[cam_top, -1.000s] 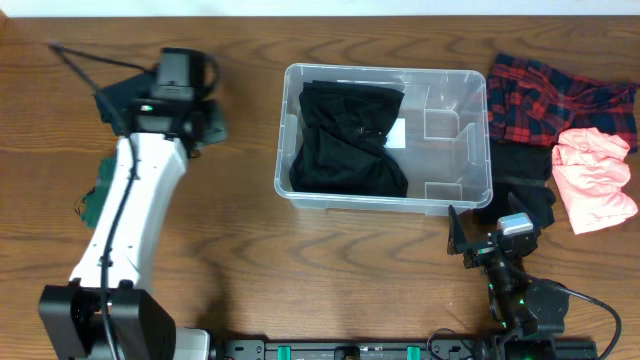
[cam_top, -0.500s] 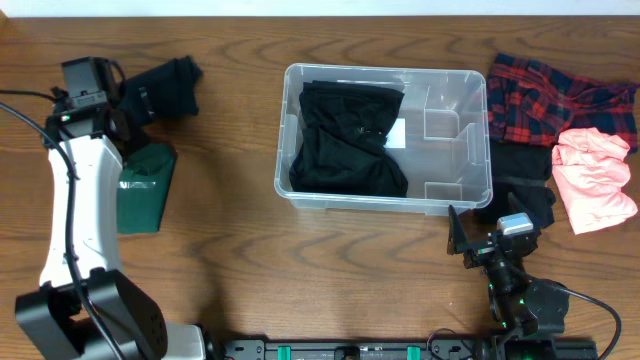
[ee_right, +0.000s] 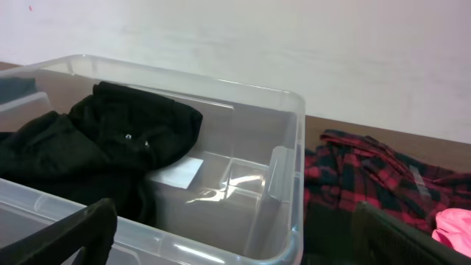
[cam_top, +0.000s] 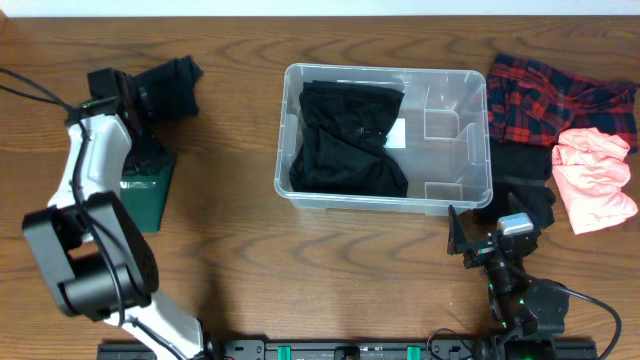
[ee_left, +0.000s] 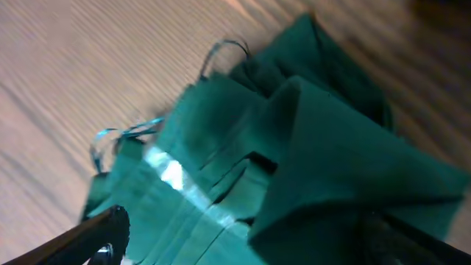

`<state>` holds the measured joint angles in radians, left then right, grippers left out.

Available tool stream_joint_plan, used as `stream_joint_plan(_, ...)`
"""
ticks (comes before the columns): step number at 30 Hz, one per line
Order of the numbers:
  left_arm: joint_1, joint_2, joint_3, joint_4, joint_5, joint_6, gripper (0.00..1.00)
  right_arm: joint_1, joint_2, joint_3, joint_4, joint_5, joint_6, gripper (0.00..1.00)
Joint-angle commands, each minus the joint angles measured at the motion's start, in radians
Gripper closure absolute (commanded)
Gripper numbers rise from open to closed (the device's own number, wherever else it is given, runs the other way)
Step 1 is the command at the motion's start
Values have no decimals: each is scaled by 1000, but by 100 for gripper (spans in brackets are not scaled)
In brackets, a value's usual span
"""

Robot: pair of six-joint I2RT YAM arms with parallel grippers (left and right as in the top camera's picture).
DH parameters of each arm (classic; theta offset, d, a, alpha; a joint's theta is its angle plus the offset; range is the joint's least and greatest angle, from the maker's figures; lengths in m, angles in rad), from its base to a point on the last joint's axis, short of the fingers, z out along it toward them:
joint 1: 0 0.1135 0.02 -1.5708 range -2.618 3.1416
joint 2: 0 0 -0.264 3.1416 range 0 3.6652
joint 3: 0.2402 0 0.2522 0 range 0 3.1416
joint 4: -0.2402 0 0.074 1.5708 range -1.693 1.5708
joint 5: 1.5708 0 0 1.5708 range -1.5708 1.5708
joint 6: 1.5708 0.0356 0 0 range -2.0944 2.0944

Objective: Pack container
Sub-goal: 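Grasp the green garment with the left gripper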

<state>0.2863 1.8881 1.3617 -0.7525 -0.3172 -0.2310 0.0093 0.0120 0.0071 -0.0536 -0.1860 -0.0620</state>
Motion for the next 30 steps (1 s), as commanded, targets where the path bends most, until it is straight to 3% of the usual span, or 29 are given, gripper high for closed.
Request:
stream_joint_plan(1,3,35,-17,7,-9,21,2,-8,-6,-2,-3,2,-6,1)
stream_joint_plan(30,-11,8,-15,36,66,65,2,-8,-6,-2,-3,2,-6,1)
